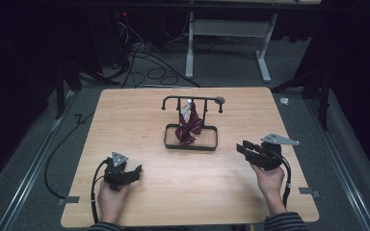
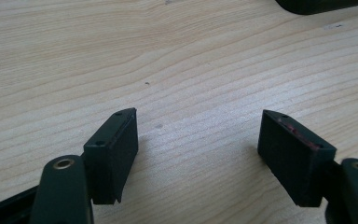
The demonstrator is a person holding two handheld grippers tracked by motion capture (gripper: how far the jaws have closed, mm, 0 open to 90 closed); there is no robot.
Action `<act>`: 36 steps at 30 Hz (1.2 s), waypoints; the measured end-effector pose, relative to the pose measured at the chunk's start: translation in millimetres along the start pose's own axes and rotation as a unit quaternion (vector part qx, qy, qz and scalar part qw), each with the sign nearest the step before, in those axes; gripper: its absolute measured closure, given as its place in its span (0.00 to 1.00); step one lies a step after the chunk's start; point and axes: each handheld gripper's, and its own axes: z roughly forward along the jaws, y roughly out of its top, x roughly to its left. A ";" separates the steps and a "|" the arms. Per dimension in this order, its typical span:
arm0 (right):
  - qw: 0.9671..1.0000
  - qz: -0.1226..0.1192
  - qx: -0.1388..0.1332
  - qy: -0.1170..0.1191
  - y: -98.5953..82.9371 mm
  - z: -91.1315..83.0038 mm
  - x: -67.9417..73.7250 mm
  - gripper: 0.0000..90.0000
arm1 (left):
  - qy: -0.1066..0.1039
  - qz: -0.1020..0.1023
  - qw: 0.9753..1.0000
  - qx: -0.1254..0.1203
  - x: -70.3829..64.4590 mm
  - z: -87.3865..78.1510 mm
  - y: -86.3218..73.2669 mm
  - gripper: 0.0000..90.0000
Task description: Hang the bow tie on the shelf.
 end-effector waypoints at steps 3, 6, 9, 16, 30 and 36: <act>1.000 0.002 0.001 0.001 -1.7 1.0 0.4 0.71 | 0.000 0.000 1.000 0.000 0.0 0.0 0.0 0.32; 1.000 0.004 0.005 0.002 -4.1 1.9 0.8 0.71 | 0.000 0.000 1.000 0.000 0.0 0.0 0.0 0.32; 1.000 0.008 0.006 0.002 -7.9 2.5 0.5 0.71 | 0.000 0.000 1.000 0.000 0.0 0.0 0.0 0.32; 1.000 0.009 0.011 0.002 -14.2 4.4 0.0 0.71 | 0.000 0.000 1.000 0.000 0.0 0.0 0.0 0.32; 1.000 0.014 0.022 0.000 -25.1 7.5 -0.6 0.71 | 0.000 0.000 1.000 0.000 -0.1 0.0 0.0 0.32; 1.000 0.015 0.027 0.000 -28.9 10.0 0.0 0.71 | 0.000 0.000 1.000 0.000 0.0 0.0 0.0 0.32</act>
